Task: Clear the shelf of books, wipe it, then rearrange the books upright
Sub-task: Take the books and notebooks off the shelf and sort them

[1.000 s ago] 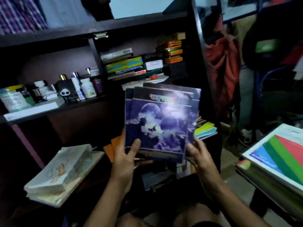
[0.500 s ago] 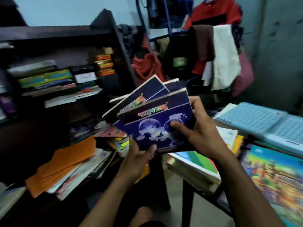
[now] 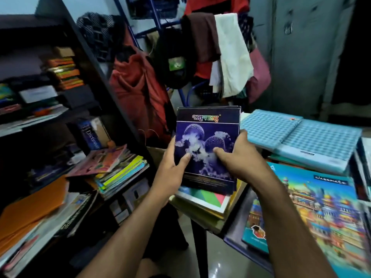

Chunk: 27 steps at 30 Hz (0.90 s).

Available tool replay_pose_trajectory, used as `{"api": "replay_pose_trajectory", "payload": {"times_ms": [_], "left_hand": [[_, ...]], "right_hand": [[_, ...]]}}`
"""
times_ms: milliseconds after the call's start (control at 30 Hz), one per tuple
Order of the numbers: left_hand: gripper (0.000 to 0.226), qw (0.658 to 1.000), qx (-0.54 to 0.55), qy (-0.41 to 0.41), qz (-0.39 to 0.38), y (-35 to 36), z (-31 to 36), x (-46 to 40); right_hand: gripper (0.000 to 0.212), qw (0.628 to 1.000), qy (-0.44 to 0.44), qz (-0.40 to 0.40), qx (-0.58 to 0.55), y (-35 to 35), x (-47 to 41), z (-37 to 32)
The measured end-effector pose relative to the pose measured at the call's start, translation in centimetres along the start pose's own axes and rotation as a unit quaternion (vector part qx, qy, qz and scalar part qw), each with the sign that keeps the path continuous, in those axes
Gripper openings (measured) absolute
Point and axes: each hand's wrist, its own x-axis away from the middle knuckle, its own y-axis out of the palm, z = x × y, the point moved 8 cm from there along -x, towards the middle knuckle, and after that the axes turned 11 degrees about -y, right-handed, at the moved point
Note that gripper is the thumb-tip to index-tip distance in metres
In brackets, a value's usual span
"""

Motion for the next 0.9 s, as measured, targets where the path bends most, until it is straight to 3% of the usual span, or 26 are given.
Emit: {"api": "replay_pose_trajectory", "payload": {"times_ms": [100,167,300,400,467,533,600,700,767,833,900], "left_hand": [[0.046,0.998,-0.049,-0.020,0.022,-0.6,0.9,-1.4],[0.029,0.988,-0.147,-0.044,0.014,-1.0,1.6,-2.4],[0.036,0.911,-0.402,-0.089,0.015,-0.8,1.6,-2.3],[0.038,0.907,-0.411,-0.088,0.002,-0.6,1.1,-1.3],[0.044,0.931,-0.355,-0.089,0.005,-1.3,0.6,-1.0],[0.049,0.949,-0.299,-0.096,0.025,-3.1,-0.3,-0.3],[0.041,0.958,-0.261,-0.101,0.067,-6.3,-1.6,0.4],[0.035,0.945,-0.272,-0.118,0.137,-12.1,-4.6,2.1],[0.044,0.922,-0.305,-0.151,0.185,-16.3,-7.7,3.0],[0.049,0.907,-0.300,-0.182,0.233,-19.6,-10.4,3.6],[0.052,0.897,-0.281,-0.207,0.270,-22.0,-12.2,3.6]], "right_hand": [[0.049,1.000,0.018,-0.013,0.014,0.1,-0.3,0.9],[0.044,0.997,0.028,-0.047,0.053,0.2,-0.3,2.1],[0.065,0.976,0.089,-0.118,0.162,0.1,0.2,4.8],[0.085,0.967,0.080,-0.058,0.234,-1.6,-0.3,4.0],[0.083,0.976,0.058,-0.025,0.206,-2.1,-0.1,2.0],[0.058,0.989,0.001,-0.029,0.147,-0.7,0.5,-1.3],[0.046,0.993,-0.080,-0.059,0.066,2.9,1.5,-5.5],[0.040,0.978,-0.154,-0.141,-0.007,11.5,3.5,-9.6],[0.026,0.962,-0.152,-0.217,-0.066,18.7,4.7,-10.6],[0.016,0.939,-0.096,-0.270,-0.190,25.3,5.7,-10.2],[0.015,0.925,-0.027,-0.264,-0.272,30.1,5.9,-8.6]]}}
